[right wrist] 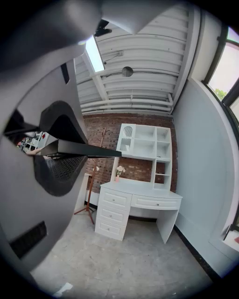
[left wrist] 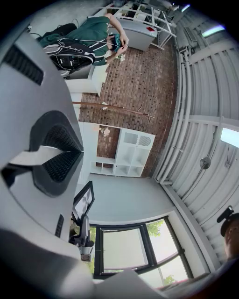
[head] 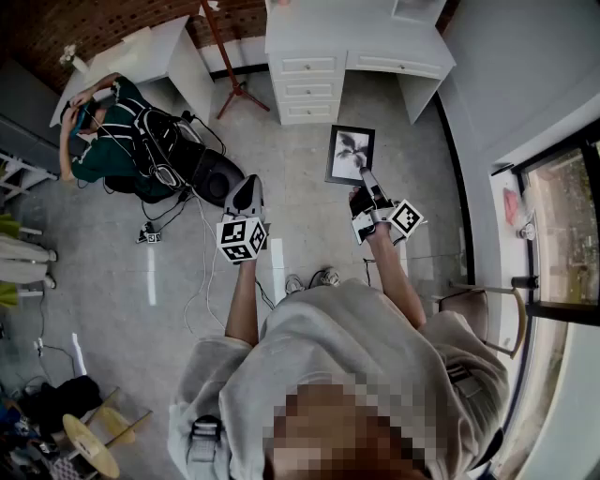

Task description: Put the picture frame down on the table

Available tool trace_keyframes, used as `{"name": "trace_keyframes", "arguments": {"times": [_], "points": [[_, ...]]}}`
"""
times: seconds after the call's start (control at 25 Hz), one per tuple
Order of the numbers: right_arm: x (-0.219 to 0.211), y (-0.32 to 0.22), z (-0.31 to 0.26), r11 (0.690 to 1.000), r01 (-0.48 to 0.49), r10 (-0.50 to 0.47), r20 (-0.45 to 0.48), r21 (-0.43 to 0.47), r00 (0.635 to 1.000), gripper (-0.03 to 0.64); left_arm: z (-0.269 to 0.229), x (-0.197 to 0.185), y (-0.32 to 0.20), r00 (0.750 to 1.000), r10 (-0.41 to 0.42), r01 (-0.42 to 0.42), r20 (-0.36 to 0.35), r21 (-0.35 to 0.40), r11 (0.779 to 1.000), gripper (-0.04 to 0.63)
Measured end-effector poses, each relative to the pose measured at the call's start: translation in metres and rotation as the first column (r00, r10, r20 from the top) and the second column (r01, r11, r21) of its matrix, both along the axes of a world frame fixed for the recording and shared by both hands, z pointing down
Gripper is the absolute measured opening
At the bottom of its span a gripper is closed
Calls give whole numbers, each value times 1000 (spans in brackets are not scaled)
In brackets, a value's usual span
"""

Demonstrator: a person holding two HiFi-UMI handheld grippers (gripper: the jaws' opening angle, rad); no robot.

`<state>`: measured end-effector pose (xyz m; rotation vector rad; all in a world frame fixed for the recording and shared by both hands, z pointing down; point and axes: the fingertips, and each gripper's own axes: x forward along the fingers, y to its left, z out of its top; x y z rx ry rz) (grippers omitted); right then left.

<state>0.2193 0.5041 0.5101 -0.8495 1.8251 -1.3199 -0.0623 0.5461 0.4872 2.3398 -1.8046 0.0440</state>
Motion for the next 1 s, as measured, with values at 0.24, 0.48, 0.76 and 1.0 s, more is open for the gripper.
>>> {"name": "trace_keyframes", "arguments": {"times": [0.24, 0.48, 0.76, 1.0], "points": [[0, -2, 3, 1000, 10, -10, -21, -3, 1000, 84, -1, 0, -2, 1000, -5, 5, 3, 0, 1000, 17], [6, -4, 5, 1000, 19, -19, -23, -5, 1000, 84, 0, 7, -1, 1000, -11, 11, 5, 0, 1000, 17], [24, -10, 7, 999, 40, -40, -2, -6, 999, 84, -1, 29, -4, 1000, -22, 22, 14, 1, 1000, 17], [40, -14, 13, 998, 68, -68, -22, -7, 997, 84, -1, 51, -11, 999, -28, 28, 25, 5, 1000, 17]]}}
